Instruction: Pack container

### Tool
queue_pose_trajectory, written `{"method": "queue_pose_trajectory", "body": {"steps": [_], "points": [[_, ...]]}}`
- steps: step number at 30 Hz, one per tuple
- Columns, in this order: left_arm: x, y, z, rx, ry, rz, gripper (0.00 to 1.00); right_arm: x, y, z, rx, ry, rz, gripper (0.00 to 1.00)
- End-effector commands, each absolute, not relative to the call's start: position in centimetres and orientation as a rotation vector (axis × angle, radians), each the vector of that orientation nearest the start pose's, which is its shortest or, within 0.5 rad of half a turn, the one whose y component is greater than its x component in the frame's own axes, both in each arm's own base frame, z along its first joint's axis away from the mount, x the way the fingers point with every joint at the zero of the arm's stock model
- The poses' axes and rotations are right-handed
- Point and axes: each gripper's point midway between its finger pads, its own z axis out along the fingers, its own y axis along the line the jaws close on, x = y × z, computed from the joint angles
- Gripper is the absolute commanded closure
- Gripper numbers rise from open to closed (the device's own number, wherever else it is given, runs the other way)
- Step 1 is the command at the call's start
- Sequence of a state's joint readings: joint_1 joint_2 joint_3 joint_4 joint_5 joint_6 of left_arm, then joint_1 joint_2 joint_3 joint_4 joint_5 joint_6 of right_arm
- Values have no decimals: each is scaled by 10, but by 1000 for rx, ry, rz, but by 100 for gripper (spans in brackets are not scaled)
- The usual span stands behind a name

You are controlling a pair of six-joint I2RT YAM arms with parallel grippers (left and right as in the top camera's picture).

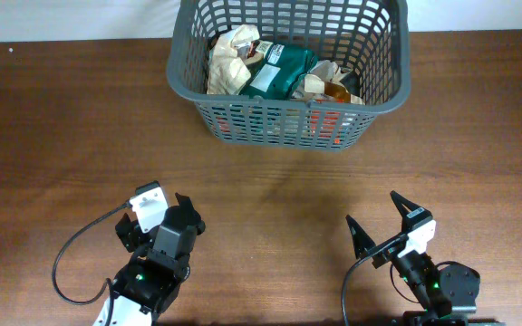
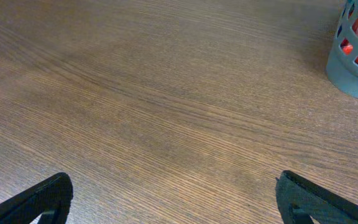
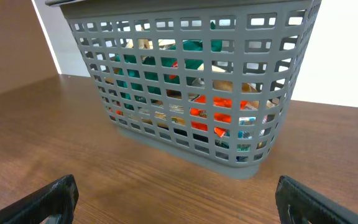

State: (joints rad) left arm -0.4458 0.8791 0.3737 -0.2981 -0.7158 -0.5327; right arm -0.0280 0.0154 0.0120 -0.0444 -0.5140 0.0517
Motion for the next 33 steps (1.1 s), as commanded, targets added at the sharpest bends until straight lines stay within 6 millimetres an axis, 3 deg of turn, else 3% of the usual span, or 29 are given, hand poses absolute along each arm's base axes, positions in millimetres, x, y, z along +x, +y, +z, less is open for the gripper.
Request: {"method": "queue_pose_trajectory", "body": {"steps": [1,8,11,14,24,33], "points": [[258,5,99,-423,2122,333,1,227,78,164,-325,1597,433,1],[255,12,118,-471,2052,297,1,227,78,164,-325,1597,433,1],[254,24,144,-565,1950,182,1,227,78,164,-325,1597,433,1],[246,37,157,-633,1897,98,1,227,78,164,-325,1597,433,1],[211,55,160,-701,1831,4,1,227,78,164,-325,1597,433,1],[213,41,121,-653,1828,-111,1,227,78,164,-325,1597,433,1]]}}
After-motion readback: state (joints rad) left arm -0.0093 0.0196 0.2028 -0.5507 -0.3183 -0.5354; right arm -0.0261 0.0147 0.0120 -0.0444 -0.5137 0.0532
